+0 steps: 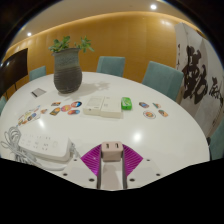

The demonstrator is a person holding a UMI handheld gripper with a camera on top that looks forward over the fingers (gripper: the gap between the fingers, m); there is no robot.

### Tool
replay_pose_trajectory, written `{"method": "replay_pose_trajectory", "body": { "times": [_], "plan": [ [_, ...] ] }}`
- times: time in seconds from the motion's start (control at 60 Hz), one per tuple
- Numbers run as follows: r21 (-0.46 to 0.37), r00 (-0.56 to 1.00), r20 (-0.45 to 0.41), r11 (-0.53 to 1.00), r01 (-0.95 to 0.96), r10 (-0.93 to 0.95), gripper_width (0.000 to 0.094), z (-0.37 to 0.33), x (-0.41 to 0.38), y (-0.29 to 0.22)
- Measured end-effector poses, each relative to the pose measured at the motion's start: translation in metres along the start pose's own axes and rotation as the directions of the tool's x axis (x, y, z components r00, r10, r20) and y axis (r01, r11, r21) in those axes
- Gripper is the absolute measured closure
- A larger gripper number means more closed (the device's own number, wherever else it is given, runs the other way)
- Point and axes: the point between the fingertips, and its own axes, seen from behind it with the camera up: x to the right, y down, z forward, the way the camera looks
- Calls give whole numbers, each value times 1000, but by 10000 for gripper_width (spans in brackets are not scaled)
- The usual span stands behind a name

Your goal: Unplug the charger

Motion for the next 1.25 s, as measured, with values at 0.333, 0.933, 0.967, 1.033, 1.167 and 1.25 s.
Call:
{"method": "replay_pose_trajectory", "body": {
  "times": [0.333,0.933,0.967,1.033,1.167,1.25],
  "plan": [
    [33,1000,-14,999,25,-24,50,-48,16,0],
    [100,993,-118,994,33,-21,65,-328,-1,49],
    [105,993,-120,994,32,-19,69,-337,-1,50],
    [120,992,-128,992,34,-19,67,-350,-1,49],
    [133,991,-132,990,44,-26,67,-363,-3,47],
    [137,990,-136,989,60,-41,65,-367,-2,44]
  ]
}}
